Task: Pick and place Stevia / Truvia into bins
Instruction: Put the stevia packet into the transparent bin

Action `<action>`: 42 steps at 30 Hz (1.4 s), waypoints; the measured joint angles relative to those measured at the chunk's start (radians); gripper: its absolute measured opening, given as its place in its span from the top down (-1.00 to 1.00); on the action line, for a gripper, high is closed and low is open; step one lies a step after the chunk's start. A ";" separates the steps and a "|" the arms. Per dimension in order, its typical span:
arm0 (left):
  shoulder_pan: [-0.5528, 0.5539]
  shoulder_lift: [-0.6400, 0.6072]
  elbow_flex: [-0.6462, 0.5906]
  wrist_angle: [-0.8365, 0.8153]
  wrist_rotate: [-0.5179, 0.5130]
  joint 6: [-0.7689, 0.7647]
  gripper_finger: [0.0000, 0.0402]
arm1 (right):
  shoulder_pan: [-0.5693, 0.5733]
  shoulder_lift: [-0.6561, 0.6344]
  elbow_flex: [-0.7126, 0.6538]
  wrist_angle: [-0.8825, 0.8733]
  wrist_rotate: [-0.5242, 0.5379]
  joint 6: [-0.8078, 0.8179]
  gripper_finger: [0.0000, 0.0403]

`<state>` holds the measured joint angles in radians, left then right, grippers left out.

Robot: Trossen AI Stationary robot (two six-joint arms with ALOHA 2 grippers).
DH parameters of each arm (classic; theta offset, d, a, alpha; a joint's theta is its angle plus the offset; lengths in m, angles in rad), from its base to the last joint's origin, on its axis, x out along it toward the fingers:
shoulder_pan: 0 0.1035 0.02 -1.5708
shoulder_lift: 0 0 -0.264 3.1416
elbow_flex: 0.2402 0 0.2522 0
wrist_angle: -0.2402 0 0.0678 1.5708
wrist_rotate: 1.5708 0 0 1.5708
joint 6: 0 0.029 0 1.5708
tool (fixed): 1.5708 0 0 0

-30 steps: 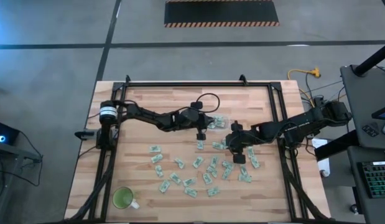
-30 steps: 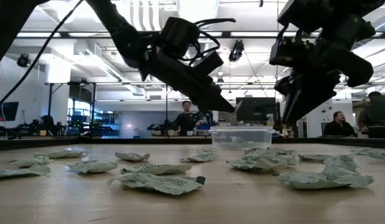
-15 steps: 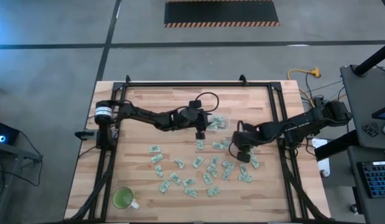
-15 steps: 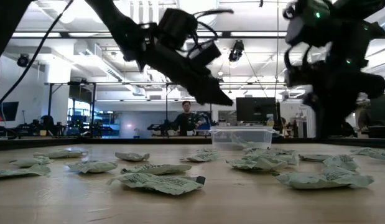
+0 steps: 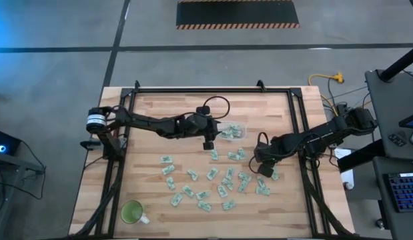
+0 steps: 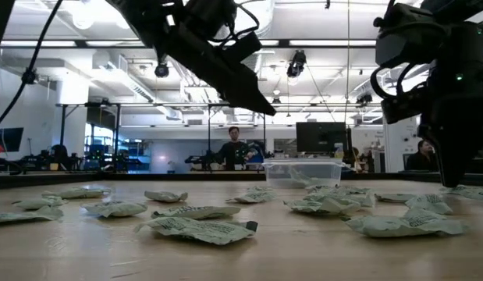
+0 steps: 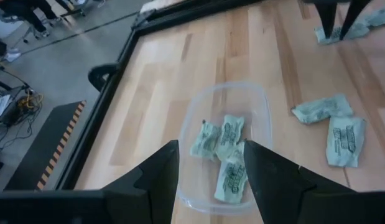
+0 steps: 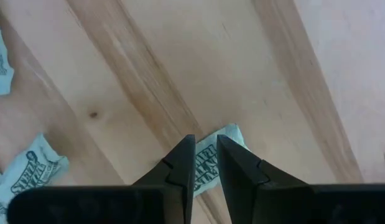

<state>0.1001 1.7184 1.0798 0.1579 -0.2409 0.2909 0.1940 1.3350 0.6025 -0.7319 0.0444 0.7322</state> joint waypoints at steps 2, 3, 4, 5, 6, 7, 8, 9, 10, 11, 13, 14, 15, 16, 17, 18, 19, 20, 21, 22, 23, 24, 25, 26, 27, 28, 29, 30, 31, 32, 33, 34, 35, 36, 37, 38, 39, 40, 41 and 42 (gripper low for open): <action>-0.002 0.001 0.000 -0.008 0.001 0.000 0.18 | 0.003 0.000 0.000 0.000 0.000 0.012 0.73; -0.002 0.004 0.000 -0.011 0.000 0.000 0.18 | 0.005 0.000 0.000 -0.003 0.000 0.017 0.73; -0.003 0.007 0.000 -0.013 0.000 0.000 0.18 | 0.005 0.000 0.000 -0.003 -0.001 0.020 0.73; -0.004 0.009 -0.001 -0.020 0.001 -0.001 0.18 | 0.005 0.000 0.000 -0.004 -0.002 0.021 0.73; -0.004 0.011 -0.003 -0.023 0.002 -0.003 0.18 | 0.005 0.000 0.000 -0.010 -0.005 0.021 0.73; -0.004 0.013 -0.003 -0.024 0.002 -0.007 0.18 | 0.005 0.000 0.000 -0.016 -0.006 0.021 0.73; -0.004 0.013 -0.003 -0.023 0.002 -0.016 0.18 | 0.005 0.000 0.000 -0.021 -0.009 0.021 0.73; -0.004 0.013 -0.003 -0.020 0.002 -0.022 0.18 | 0.005 0.000 0.000 -0.029 -0.014 0.022 0.73; -0.004 0.013 -0.003 -0.019 0.002 -0.023 0.18 | 0.005 0.000 0.000 -0.036 -0.017 0.022 0.73; -0.004 0.013 -0.004 -0.019 0.002 -0.023 0.18 | 0.005 0.000 0.001 -0.043 -0.017 0.022 0.73; -0.004 0.013 -0.005 -0.020 0.002 -0.023 0.18 | 0.005 0.000 0.011 -0.071 -0.017 0.022 0.73; -0.004 0.013 -0.005 -0.019 0.002 -0.023 0.18 | 0.005 0.000 0.018 -0.083 -0.016 0.022 0.73; -0.004 0.013 -0.005 -0.019 0.002 -0.023 0.18 | 0.005 0.000 0.025 -0.094 -0.016 0.021 0.73; -0.004 0.013 -0.005 -0.019 0.002 -0.023 0.18 | 0.005 0.000 0.033 -0.108 -0.014 0.021 0.73; -0.004 0.013 -0.005 -0.019 0.002 -0.023 0.18 | 0.005 0.000 0.042 -0.121 -0.008 0.020 0.73; -0.004 0.013 -0.005 -0.019 0.002 -0.023 0.18 | 0.005 0.000 0.052 -0.135 0.002 0.017 0.73; -0.004 0.013 -0.006 -0.019 0.002 -0.023 0.18 | 0.005 0.000 0.061 -0.144 0.008 0.009 0.73; -0.004 0.013 -0.006 -0.019 0.002 -0.023 0.18 | 0.005 0.000 0.068 -0.150 0.010 -0.006 0.73; -0.004 0.013 -0.006 -0.019 0.002 -0.023 0.18 | 0.005 0.000 0.072 -0.152 0.009 -0.028 0.73; -0.004 0.013 -0.006 -0.019 0.002 -0.023 0.18 | 0.007 0.000 0.074 -0.152 0.007 -0.051 0.73; -0.004 0.013 -0.006 -0.019 0.002 -0.023 0.18 | 0.007 0.000 0.074 -0.152 0.004 -0.073 0.73; -0.004 0.013 -0.006 -0.019 0.002 -0.023 0.18 | 0.007 0.000 0.074 -0.153 -0.008 -0.096 0.73; -0.004 0.013 -0.006 -0.019 0.002 -0.023 0.18 | 0.006 0.000 0.074 -0.154 -0.025 -0.114 0.73; -0.004 0.013 -0.006 -0.019 0.002 -0.023 0.18 | 0.006 0.000 0.073 -0.155 -0.046 -0.128 0.73; -0.004 0.013 -0.006 -0.021 0.002 -0.024 0.18 | 0.005 0.000 0.072 -0.157 -0.062 -0.135 0.73; -0.004 0.013 -0.007 -0.027 0.002 -0.024 0.18 | 0.005 0.000 0.072 -0.158 -0.069 -0.138 0.73; -0.004 0.013 -0.007 -0.033 0.002 -0.024 0.18 | 0.005 0.000 0.072 -0.158 -0.071 -0.138 0.73; -0.004 0.013 -0.007 -0.037 0.002 -0.024 0.18 | 0.005 0.000 0.072 -0.158 -0.071 -0.139 0.73; -0.004 0.013 -0.007 -0.040 0.002 -0.024 0.18 | 0.006 0.000 0.071 -0.158 -0.071 -0.138 0.73; -0.004 0.013 -0.007 -0.042 0.002 -0.024 0.18 | 0.006 0.000 0.070 -0.158 -0.071 -0.137 0.73; -0.004 0.013 -0.007 -0.041 0.002 -0.024 0.18 | 0.006 0.000 0.069 -0.158 -0.070 -0.134 0.73; -0.004 0.013 -0.007 -0.041 0.002 -0.024 0.18 | 0.006 0.000 0.068 -0.156 -0.070 -0.134 0.73; -0.004 0.013 -0.007 -0.041 0.002 -0.024 0.18 | 0.006 0.000 0.066 -0.154 -0.069 -0.134 0.72; -0.004 0.013 -0.007 -0.041 0.002 -0.024 0.18 | 0.006 0.000 0.063 -0.153 -0.068 -0.134 0.71; -0.004 0.013 -0.007 -0.041 0.002 -0.024 0.18 | 0.006 0.000 0.058 -0.152 -0.068 -0.133 0.68; -0.004 0.013 -0.007 -0.041 0.002 -0.024 0.18 | 0.006 0.002 0.054 -0.151 -0.067 -0.128 0.65; -0.004 0.013 -0.007 -0.041 0.002 -0.024 0.18 | 0.006 0.002 0.049 -0.149 -0.064 -0.122 0.62; -0.004 0.013 -0.007 -0.041 0.002 -0.025 0.18 | 0.006 0.003 0.044 -0.149 -0.063 -0.112 0.59; -0.004 0.013 -0.007 -0.041 0.002 -0.025 0.18 | 0.006 0.003 0.040 -0.149 -0.062 -0.105 0.55; -0.004 0.013 -0.007 -0.041 0.002 -0.026 0.18 | 0.006 0.003 0.036 -0.146 -0.060 -0.099 0.52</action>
<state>0.0959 1.7309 1.0729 0.1171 -0.2392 0.2653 0.2001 1.3376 0.6390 -0.8783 -0.0158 0.6333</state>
